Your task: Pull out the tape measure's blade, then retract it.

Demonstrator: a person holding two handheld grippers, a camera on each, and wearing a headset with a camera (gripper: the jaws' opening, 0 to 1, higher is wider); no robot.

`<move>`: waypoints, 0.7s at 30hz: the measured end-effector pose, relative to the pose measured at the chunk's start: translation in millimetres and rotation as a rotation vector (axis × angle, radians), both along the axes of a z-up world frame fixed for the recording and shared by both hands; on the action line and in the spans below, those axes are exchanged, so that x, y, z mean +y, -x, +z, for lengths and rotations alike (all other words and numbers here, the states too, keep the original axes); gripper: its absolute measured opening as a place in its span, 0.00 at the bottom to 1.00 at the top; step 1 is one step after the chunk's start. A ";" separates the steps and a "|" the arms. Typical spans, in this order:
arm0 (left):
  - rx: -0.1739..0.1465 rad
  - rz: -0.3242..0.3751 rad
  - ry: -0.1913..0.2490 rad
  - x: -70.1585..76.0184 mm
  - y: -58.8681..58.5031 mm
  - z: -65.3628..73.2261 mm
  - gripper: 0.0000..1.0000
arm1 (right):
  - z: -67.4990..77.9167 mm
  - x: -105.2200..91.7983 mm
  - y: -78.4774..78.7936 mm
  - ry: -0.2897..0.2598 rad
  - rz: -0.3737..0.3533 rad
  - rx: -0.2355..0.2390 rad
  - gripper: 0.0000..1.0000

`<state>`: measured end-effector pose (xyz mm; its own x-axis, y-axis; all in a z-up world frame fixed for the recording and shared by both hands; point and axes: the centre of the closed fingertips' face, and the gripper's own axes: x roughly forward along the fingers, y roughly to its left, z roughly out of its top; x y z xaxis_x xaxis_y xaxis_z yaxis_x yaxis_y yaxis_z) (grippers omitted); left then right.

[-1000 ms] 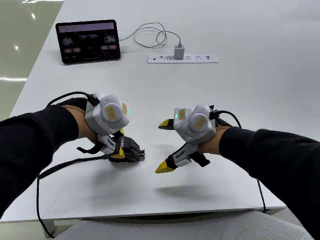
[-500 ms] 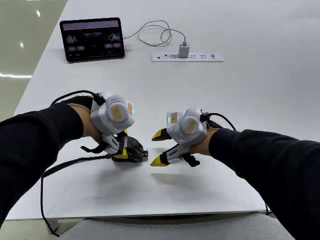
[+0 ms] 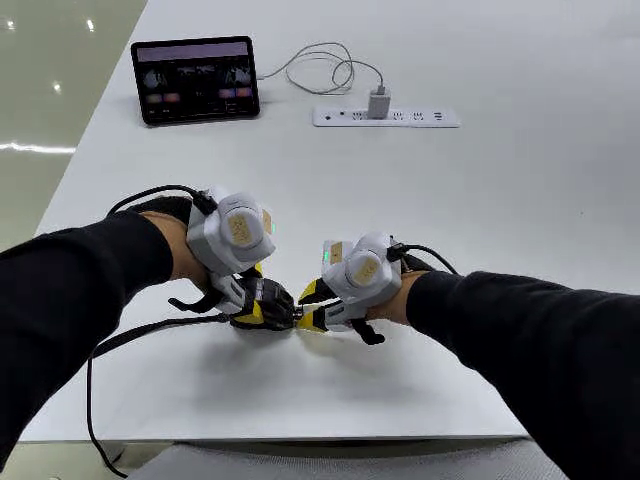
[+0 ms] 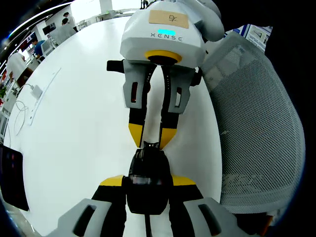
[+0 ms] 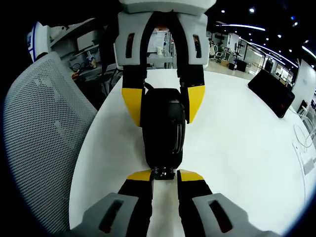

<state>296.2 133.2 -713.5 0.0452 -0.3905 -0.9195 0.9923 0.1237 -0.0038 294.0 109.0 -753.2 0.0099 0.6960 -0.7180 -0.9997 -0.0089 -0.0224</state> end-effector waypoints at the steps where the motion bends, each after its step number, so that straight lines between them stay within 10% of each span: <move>1: 0.001 0.000 0.000 0.1 0.0 0.0 0.29 | -1.3 1.1 0.1 0.004 0.006 -0.006 0.13; 21: -0.004 0.026 0.028 1.5 -2.7 -0.5 0.29 | -4.7 -0.6 -0.8 0.036 0.036 -0.012 0.09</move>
